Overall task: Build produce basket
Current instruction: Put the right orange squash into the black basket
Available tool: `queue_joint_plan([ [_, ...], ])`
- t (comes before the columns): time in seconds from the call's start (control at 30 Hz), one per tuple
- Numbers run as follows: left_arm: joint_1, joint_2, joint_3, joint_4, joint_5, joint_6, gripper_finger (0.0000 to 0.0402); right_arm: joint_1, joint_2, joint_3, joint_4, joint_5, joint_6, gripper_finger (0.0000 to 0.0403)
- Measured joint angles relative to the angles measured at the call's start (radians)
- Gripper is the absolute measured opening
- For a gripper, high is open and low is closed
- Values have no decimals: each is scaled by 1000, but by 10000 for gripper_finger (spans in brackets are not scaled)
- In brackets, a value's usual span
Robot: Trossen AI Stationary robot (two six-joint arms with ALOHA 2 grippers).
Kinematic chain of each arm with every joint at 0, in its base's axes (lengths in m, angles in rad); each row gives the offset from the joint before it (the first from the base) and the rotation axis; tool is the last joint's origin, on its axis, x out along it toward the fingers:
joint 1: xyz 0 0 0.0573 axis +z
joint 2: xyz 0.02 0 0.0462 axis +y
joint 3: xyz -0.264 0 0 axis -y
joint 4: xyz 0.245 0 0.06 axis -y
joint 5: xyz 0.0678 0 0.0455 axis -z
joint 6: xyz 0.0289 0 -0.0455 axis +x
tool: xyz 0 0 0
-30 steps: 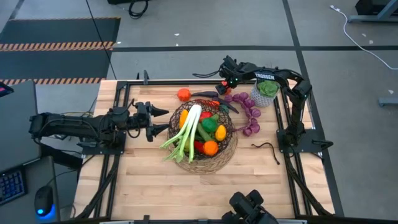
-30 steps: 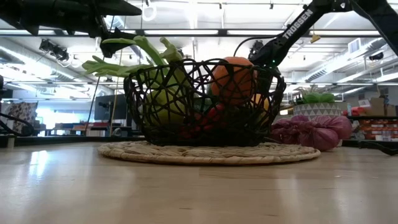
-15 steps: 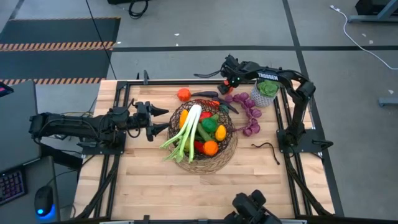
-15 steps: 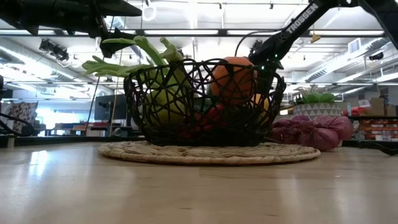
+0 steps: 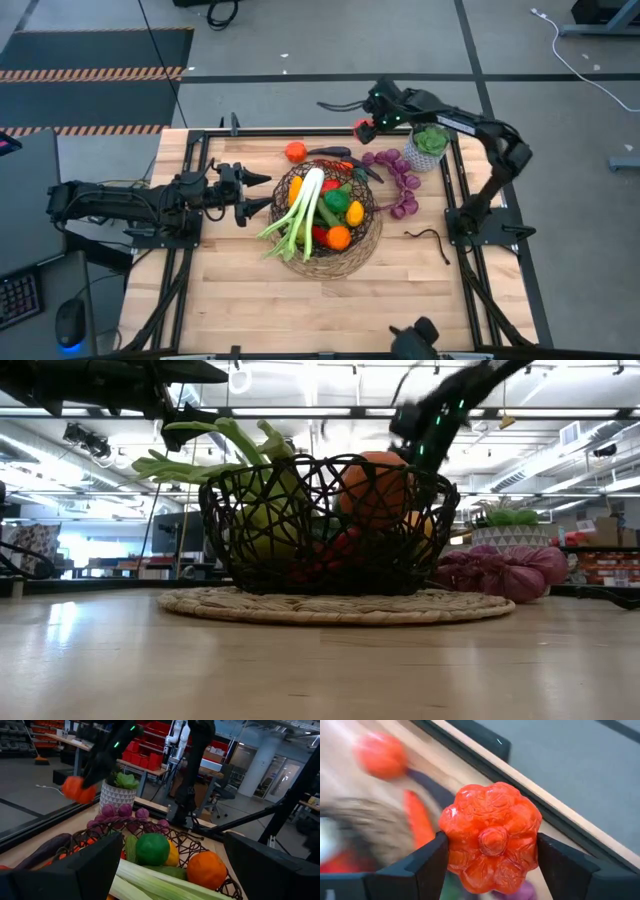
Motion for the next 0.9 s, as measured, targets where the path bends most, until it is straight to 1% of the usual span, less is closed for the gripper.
queue_joint_plan([
  [0.1,0,0,0,0,0,0,355,50,-85,11,-7,-48,45,279],
  [0.23,1,0,0,10,0,0,355,161,-187,12,-16,-104,135,279],
  [0.37,1,0,0,21,0,0,355,306,-248,12,-28,-101,197,279],
  [0.43,1,0,0,29,0,6,355,377,-255,12,-28,-80,223,279],
  [0.53,1,0,0,41,-4,9,355,470,-247,12,-26,-19,258,279],
  [0.67,2,0,0,61,-11,11,355,559,-225,12,4,46,266,284],
  [0.77,2,0,0,82,-11,24,355,614,-215,12,42,115,284,296],
  [0.9,4,0,0,90,-11,25,355,665,-194,12,82,139,286,323],
])
